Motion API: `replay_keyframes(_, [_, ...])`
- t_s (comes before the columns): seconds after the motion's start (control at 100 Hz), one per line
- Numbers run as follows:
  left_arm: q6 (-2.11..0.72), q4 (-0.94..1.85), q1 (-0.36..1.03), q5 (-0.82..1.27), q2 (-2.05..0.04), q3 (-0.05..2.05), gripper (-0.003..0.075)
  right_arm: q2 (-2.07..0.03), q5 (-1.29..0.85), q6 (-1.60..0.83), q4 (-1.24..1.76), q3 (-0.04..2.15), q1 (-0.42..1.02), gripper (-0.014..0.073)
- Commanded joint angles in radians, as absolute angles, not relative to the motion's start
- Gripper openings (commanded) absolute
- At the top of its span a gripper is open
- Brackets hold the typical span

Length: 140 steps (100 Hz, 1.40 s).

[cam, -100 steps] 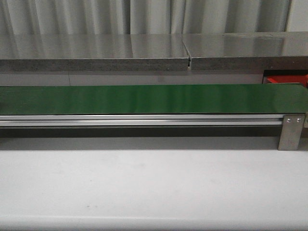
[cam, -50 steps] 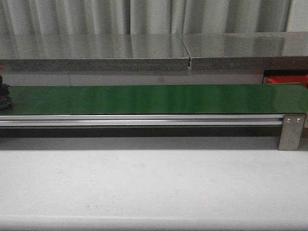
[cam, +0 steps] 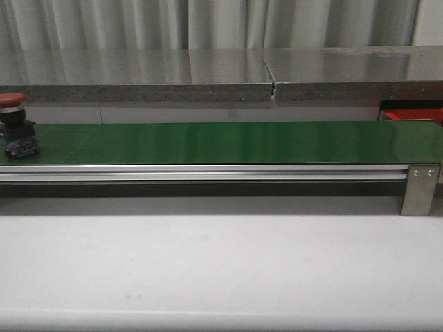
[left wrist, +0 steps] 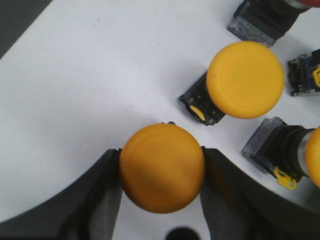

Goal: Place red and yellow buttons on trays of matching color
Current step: 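Grasp a yellow mushroom button from the cluster with the left gripper, then set the yellow button on the belt and open the left gripper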

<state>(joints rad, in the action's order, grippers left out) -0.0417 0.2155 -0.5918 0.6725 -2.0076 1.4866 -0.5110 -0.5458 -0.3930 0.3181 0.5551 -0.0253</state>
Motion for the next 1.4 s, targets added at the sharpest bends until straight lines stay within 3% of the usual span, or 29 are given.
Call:
replay_keyframes(0.0, [-0.040,0.229,-0.594,0.641,-1.913,1.516,0.0277,-0.512,-0.470,-0.396,0.330,0.581,-0.026,-0.0074])
replay_keyframes(0.61, [-0.083,0.239,-0.575,0.693,-1.717,1.505,0.0276,-0.512,-0.470,-0.396,0.330,0.581,-0.026,-0.0074])
replay_keyframes(1.39, [-0.091,0.241,-0.330,0.727,-1.702,1.494,0.0277,-0.512,-0.470,-0.396,0.330,0.581,-0.026,-0.0074])
